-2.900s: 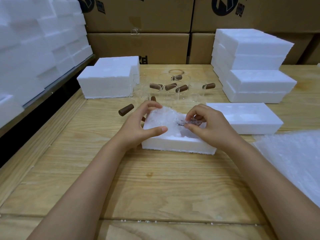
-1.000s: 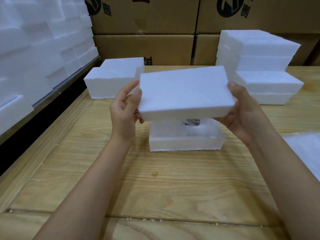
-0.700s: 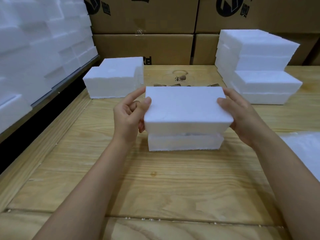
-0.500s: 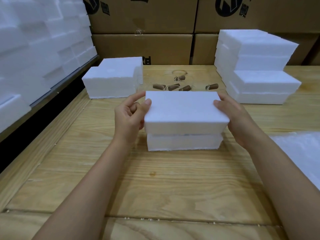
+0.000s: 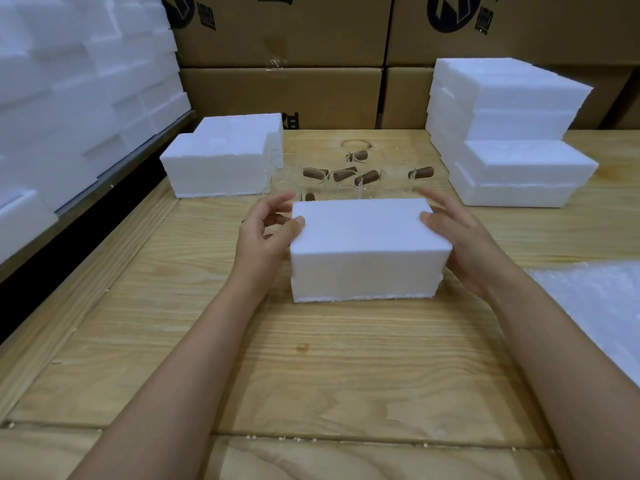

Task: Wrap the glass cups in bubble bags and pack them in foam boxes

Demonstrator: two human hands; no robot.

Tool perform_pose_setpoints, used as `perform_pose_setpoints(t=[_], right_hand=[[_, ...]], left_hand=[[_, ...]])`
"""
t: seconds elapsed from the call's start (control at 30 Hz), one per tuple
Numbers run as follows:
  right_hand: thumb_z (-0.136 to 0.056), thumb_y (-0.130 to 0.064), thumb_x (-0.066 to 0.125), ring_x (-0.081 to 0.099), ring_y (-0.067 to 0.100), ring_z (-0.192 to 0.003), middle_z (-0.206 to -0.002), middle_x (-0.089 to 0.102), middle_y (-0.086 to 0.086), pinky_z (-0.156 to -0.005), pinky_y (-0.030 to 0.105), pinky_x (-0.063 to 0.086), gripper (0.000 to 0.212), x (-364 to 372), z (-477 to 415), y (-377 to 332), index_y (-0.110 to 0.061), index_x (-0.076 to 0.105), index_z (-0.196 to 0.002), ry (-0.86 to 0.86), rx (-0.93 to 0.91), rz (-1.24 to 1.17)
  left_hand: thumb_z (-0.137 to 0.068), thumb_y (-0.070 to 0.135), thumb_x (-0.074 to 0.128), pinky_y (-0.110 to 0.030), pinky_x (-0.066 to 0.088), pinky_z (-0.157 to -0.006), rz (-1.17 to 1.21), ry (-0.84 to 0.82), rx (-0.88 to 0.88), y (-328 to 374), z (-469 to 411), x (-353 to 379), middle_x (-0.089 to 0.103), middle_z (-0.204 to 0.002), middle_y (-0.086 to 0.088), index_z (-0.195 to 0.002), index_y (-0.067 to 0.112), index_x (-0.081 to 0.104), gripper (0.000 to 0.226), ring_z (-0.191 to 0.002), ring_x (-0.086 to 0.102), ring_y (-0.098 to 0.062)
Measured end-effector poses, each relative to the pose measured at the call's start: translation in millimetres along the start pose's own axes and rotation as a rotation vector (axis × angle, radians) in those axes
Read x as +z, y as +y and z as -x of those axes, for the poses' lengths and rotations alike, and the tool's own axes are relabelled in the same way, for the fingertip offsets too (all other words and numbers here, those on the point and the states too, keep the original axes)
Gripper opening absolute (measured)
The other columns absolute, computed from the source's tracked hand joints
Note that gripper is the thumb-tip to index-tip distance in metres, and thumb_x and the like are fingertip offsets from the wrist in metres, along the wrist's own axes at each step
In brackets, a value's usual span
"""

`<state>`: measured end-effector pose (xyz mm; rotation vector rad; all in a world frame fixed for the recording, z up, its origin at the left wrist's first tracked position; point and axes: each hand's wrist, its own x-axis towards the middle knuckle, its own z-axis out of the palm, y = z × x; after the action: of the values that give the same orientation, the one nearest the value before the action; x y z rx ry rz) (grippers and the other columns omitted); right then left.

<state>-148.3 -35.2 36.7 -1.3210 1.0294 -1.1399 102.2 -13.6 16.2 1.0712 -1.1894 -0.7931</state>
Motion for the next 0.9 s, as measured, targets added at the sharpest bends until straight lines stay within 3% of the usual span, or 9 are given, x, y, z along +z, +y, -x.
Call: perform_pose_setpoints(t=[0.07, 0.13, 0.2, 0.27, 0.33, 0.43, 0.53, 0.7, 0.9], right_hand=[[-0.095, -0.014, 0.051, 0.063, 0.002, -0.072, -0.100, 0.066, -0.010, -0.053, 0.016, 0.047, 0.028, 0, 0, 0, -0.035, 0.060, -0.109, -0.007, -0.038, -0.001], [-0.096, -0.013, 0.050, 0.059, 0.003, -0.062, -0.089, 0.065, -0.009, -0.047, 0.015, 0.044, 0.021, 0, 0, 0, -0.028, 0.064, -0.098, -0.024, -0.033, -0.023], [-0.096, -0.016, 0.050, 0.055, 0.005, -0.057, -0.076, 0.065, -0.012, -0.043, 0.016, 0.041, 0.020, -1, 1, -1, -0.029, 0.065, -0.093, -0.032, 0.003, -0.030], [-0.096, -0.019, 0.050, 0.055, 0.006, -0.055, -0.072, 0.065, -0.013, -0.043, 0.016, 0.041, 0.020, -1, 1, -1, -0.030, 0.066, -0.092, -0.033, 0.025, -0.031], [-0.096, -0.019, 0.050, 0.055, 0.006, -0.055, -0.071, 0.065, -0.013, -0.042, 0.017, 0.041, 0.020, -1, 1, -1, -0.031, 0.066, -0.092, -0.033, 0.027, -0.037], [-0.097, -0.024, 0.048, 0.053, 0.007, -0.054, -0.070, 0.064, -0.014, -0.040, 0.019, 0.040, 0.020, 1, 2, 0, -0.034, 0.066, -0.092, -0.046, 0.039, -0.047], [-0.099, -0.033, 0.042, 0.052, 0.007, -0.052, -0.073, 0.063, -0.013, -0.040, 0.018, 0.038, 0.022, 1, 4, 3, -0.039, 0.063, -0.097, -0.079, 0.057, -0.044], [-0.098, -0.031, 0.039, 0.050, 0.007, -0.048, -0.084, 0.058, -0.003, -0.039, 0.018, 0.037, 0.024, 1, 4, 7, -0.041, 0.061, -0.099, -0.083, 0.054, -0.032], [-0.084, -0.042, 0.042, 0.050, 0.009, -0.052, -0.091, 0.057, -0.002, -0.039, 0.018, 0.036, 0.024, 1, 3, 9, -0.042, 0.061, -0.098, -0.089, 0.053, -0.048]], left_hand=[[-0.076, 0.020, 0.058, -0.018, 0.047, -0.077, 0.018, -0.080, -0.005, 0, 0, -2, 0.065, -0.102, 0.012, -0.106, 0.027, 0.063, 0.031, -0.090, 0.060, -0.003], [-0.082, 0.025, 0.056, -0.020, 0.044, -0.081, -0.007, -0.182, -0.029, 0, 1, -6, 0.068, -0.102, 0.019, -0.105, 0.029, 0.067, 0.027, -0.094, 0.061, 0.001], [-0.082, 0.037, 0.058, -0.022, 0.043, -0.088, 0.006, -0.327, -0.081, -1, 3, -15, 0.062, -0.121, 0.020, -0.114, 0.037, 0.064, 0.033, -0.111, 0.058, -0.002], [-0.072, 0.042, 0.066, -0.018, 0.045, -0.091, -0.024, -0.510, -0.094, -2, 6, -25, 0.050, -0.135, 0.024, -0.132, 0.042, 0.047, 0.062, -0.123, 0.051, 0.000], [-0.064, 0.038, 0.076, -0.009, 0.042, -0.090, -0.137, -0.622, -0.081, 0, 9, -26, 0.039, -0.132, 0.042, -0.139, 0.050, 0.028, 0.090, -0.123, 0.044, 0.012], [-0.065, 0.028, 0.088, 0.000, 0.041, -0.081, -0.282, -0.554, -0.022, -2, 12, -23, 0.035, -0.113, 0.057, -0.136, 0.054, 0.023, 0.100, -0.109, 0.043, 0.025], [-0.065, 0.030, 0.085, 0.000, 0.040, -0.082, -0.320, -0.523, -0.014, -1, 12, -23, 0.034, -0.111, 0.058, -0.136, 0.055, 0.023, 0.098, -0.108, 0.043, 0.025], [-0.062, 0.036, 0.088, 0.002, 0.038, -0.081, -0.378, -0.551, 0.004, 1, 13, -22, 0.029, -0.114, 0.059, -0.137, 0.057, 0.017, 0.105, -0.108, 0.042, 0.027], [-0.060, 0.023, 0.090, -0.001, 0.041, -0.078, -0.344, -0.446, 0.040, -1, 14, -19, 0.040, -0.103, 0.054, -0.135, 0.047, 0.033, 0.097, -0.105, 0.047, 0.020]])
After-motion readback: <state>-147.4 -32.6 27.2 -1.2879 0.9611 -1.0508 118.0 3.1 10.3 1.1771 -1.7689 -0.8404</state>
